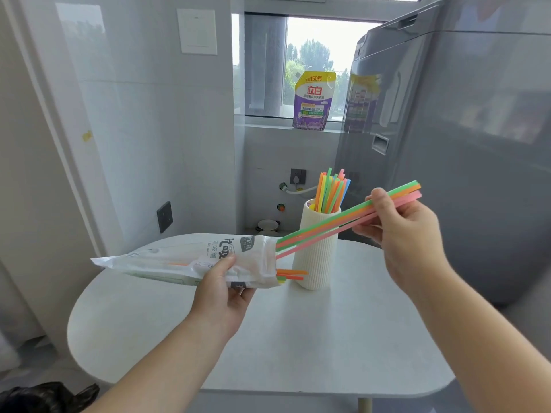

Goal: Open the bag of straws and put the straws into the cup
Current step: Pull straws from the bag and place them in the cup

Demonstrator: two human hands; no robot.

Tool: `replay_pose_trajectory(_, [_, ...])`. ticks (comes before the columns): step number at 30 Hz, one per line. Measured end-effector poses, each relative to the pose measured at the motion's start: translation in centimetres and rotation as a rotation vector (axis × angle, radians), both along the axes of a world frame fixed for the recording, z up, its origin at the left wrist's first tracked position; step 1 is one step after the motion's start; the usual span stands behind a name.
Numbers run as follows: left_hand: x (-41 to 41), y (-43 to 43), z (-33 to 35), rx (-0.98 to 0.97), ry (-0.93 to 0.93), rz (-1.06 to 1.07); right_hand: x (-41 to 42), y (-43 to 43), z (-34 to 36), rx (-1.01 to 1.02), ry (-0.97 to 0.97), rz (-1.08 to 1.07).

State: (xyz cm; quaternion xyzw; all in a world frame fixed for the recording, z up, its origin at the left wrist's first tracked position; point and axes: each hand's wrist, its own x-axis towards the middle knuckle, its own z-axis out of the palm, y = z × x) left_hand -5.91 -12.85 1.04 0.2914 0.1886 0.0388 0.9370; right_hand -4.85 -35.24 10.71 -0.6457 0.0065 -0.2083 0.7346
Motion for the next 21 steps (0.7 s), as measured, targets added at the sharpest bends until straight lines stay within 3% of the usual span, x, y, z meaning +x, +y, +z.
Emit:
replay_pose_trajectory(14, [0.9,0.0,-0.5,0.009,0.008,0.014,2.2,-5.4,7.3,-0.324,-0.207,-0.180])
replay_pose_trajectory(21, [0.9,-0.2,-0.8,0.021,-0.019,0.010,3.0,-5.0,9.9,-0.460,-0.208,-0.204])
